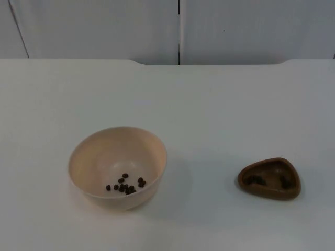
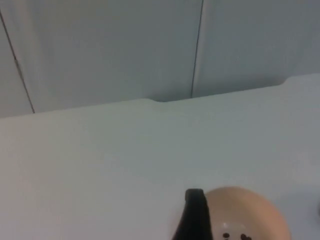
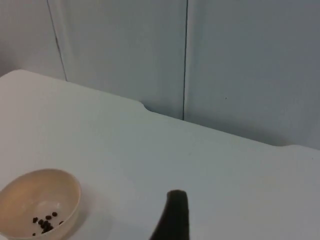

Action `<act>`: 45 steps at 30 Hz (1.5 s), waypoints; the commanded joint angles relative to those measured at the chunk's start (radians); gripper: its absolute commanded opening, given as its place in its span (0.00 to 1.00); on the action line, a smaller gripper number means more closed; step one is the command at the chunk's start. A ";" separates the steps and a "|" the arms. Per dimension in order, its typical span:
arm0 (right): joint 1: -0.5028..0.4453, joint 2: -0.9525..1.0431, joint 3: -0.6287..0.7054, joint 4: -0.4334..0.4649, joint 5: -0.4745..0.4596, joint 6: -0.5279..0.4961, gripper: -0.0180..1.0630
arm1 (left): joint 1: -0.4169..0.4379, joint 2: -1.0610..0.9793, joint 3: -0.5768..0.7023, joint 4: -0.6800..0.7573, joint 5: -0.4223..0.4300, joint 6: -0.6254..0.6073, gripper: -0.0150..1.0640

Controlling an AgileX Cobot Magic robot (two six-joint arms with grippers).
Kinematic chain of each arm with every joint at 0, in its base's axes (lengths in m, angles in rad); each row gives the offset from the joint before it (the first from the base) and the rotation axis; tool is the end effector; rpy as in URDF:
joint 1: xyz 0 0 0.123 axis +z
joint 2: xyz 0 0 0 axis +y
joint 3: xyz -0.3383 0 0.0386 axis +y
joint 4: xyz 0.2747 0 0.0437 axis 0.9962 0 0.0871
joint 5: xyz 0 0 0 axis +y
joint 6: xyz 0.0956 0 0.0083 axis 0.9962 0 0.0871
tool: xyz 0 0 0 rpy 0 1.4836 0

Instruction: Pick up the bowl with the left hand and pour the coffee beans from the cup into the bowl with the right hand.

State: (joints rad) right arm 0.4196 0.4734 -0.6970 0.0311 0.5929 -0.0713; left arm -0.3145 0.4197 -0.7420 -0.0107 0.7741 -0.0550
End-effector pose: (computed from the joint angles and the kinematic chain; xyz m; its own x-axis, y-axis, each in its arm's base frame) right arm 0.0603 0.0287 0.3884 -0.2345 -0.1544 -0.9598 -0.4337 0.9002 -0.0389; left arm 0.0408 -0.0140 0.3903 -0.3582 0.0507 -0.9323 0.2941 0.9538 -0.0612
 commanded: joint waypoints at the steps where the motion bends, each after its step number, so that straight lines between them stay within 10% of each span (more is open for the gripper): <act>1: 0.000 -0.036 0.014 0.000 0.021 -0.015 0.67 | 0.003 -0.048 0.001 -0.003 0.026 0.024 0.61; 15: 0.000 -0.189 0.064 0.189 0.097 -0.213 0.67 | 0.003 -0.249 0.001 -0.015 0.239 0.069 0.61; 45: 0.000 -0.399 0.090 0.199 0.263 -0.213 0.67 | 0.003 -0.420 0.250 -0.011 0.300 0.055 0.61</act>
State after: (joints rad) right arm 0.4214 0.1043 -0.6087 0.2349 0.8352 -0.2771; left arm -0.3145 0.0039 -0.4977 -0.0147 1.0720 0.0000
